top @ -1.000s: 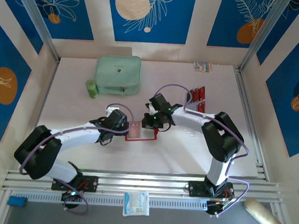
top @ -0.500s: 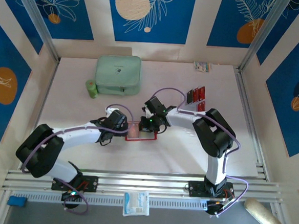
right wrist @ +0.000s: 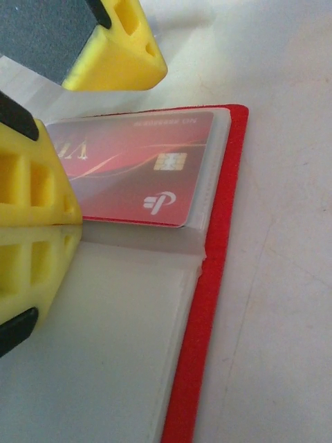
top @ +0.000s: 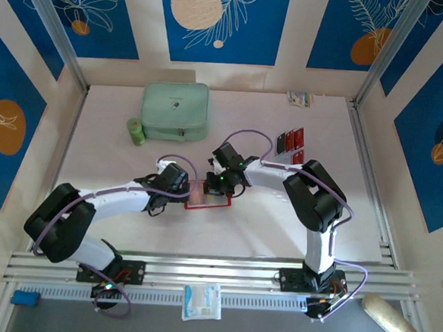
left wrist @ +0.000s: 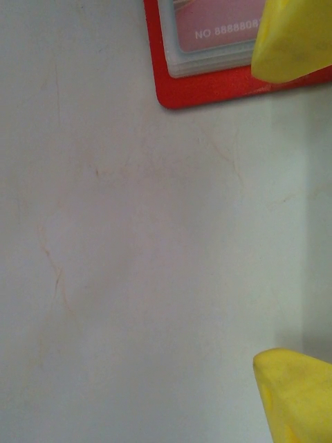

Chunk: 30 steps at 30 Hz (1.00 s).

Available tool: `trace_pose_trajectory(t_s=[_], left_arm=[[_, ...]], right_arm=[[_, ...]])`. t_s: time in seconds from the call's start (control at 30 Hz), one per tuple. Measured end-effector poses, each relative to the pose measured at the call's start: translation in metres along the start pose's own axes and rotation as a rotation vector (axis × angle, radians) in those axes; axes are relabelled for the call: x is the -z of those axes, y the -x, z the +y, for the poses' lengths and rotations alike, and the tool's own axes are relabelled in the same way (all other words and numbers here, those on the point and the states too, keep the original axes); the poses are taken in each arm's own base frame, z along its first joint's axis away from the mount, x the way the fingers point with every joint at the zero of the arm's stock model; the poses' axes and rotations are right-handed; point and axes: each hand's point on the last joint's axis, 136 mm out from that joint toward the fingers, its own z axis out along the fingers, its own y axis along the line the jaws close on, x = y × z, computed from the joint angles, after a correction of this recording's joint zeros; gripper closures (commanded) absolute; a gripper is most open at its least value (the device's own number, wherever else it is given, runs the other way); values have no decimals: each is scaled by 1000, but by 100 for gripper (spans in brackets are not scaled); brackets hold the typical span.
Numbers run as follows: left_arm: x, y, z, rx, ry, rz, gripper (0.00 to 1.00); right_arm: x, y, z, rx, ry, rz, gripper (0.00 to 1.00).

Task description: Put the credit cards into the card holder

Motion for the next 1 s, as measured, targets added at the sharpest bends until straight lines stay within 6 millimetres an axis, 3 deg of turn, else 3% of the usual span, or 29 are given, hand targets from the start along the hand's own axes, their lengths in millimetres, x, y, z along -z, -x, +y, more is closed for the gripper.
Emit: trace_pose_trajectory(t_s=[0.3,0.67,1.0], left_arm=[[3,-2,-6,7,-44,8,1],[16,8,-24,29,-153,-5,0],[24,19,-41,45,-233,-17,0]], right_arm=[[36,0,15,31,29,-74,98],[53,-17,-3,28,-22,-109,98],[69,-18,-16,31,-69,-169,96]])
